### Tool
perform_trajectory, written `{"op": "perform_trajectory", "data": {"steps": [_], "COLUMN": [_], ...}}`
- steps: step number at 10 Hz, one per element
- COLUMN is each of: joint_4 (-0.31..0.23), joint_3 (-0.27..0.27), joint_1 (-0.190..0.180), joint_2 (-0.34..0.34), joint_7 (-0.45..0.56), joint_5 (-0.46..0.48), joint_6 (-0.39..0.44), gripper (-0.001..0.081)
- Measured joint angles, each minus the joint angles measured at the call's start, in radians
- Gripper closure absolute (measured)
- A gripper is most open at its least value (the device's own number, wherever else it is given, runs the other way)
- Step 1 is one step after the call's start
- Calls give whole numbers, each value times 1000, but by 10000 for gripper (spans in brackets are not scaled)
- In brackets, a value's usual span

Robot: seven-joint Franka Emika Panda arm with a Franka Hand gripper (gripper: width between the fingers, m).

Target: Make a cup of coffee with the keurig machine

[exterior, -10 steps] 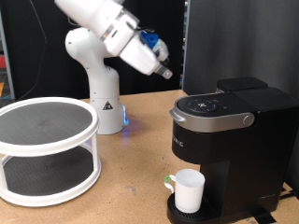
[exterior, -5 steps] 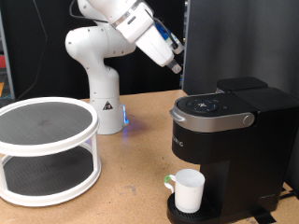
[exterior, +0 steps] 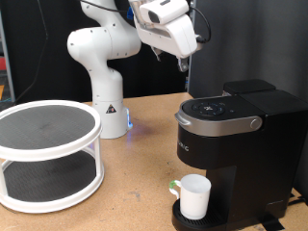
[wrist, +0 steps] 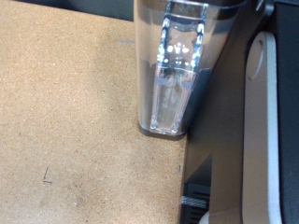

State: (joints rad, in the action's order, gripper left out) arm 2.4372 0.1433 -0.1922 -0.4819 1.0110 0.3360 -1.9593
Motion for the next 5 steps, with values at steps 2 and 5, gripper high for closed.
{"op": "perform_trajectory", "data": {"steps": [2, 5], "joint_4": [7, -30], "joint_3": [1, -26], "joint_1": [0, -1], "joint_2": [2, 23], "joint_7": [3, -19], "joint_5": [6, -20], "joint_6": [-1, 5], "gripper": [-2, -2]}}
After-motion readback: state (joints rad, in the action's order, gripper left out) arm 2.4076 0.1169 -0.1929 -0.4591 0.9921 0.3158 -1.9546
